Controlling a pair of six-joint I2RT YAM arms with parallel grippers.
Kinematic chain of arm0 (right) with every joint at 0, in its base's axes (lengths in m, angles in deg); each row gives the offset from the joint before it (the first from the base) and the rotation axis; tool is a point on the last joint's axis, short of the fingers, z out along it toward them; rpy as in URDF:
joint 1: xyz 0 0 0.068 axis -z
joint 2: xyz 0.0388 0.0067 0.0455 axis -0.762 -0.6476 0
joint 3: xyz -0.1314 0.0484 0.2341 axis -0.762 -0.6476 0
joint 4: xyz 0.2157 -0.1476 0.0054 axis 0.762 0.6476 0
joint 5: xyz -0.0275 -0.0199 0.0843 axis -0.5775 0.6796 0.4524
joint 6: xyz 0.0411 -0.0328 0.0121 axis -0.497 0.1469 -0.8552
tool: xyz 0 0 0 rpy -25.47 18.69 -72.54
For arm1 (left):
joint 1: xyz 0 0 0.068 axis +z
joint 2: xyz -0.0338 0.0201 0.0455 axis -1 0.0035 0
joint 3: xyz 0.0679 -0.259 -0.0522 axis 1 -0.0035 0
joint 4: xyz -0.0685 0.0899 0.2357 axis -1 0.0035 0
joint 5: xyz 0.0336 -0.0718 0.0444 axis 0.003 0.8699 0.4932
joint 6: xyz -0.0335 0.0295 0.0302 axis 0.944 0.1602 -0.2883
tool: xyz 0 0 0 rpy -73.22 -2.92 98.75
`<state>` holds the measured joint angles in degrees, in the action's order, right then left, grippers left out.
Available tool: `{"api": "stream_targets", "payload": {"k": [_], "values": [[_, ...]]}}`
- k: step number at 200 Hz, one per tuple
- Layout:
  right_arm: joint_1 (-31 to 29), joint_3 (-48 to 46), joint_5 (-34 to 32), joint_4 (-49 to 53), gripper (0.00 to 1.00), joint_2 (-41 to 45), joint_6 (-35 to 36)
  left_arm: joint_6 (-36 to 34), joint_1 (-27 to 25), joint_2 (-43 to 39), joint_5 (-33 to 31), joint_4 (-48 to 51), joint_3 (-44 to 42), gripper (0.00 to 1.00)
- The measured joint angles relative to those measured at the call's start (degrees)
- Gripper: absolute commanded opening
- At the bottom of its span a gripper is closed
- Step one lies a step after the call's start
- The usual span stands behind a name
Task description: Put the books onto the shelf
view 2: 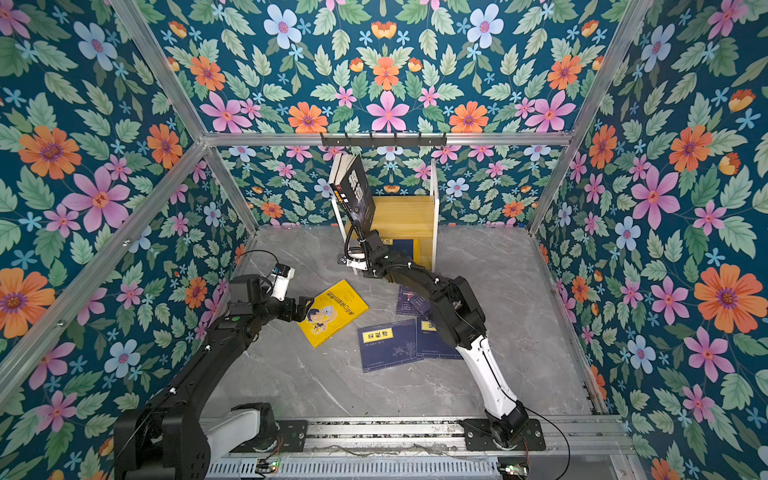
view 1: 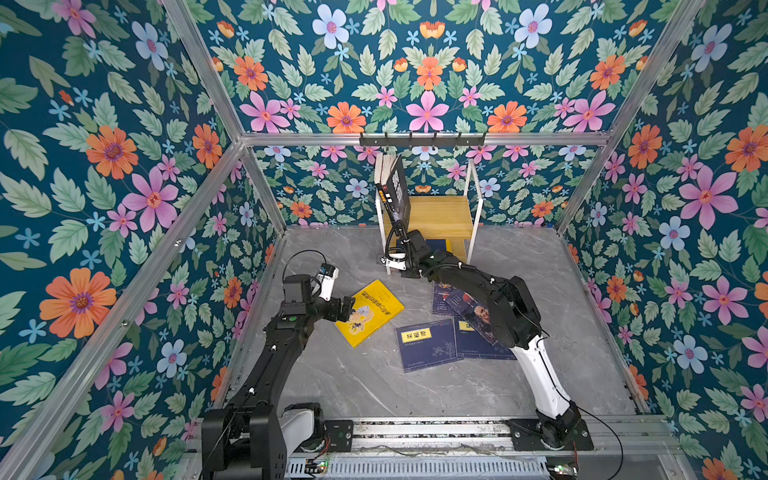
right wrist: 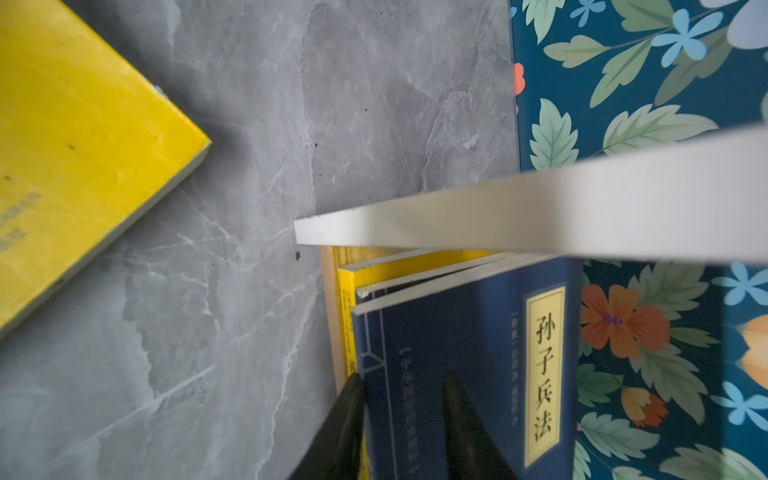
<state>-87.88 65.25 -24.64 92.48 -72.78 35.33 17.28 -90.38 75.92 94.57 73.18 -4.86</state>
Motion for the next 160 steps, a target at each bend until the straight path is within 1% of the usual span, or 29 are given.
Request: {"api": "stream_targets", "payload": {"k": [160], "values": [[0.3, 0.7, 0.0, 0.4, 0.29, -0.8, 0.6, 0.0, 0.2, 0.1, 0.0, 0.0, -0.1, 1.0]]}}
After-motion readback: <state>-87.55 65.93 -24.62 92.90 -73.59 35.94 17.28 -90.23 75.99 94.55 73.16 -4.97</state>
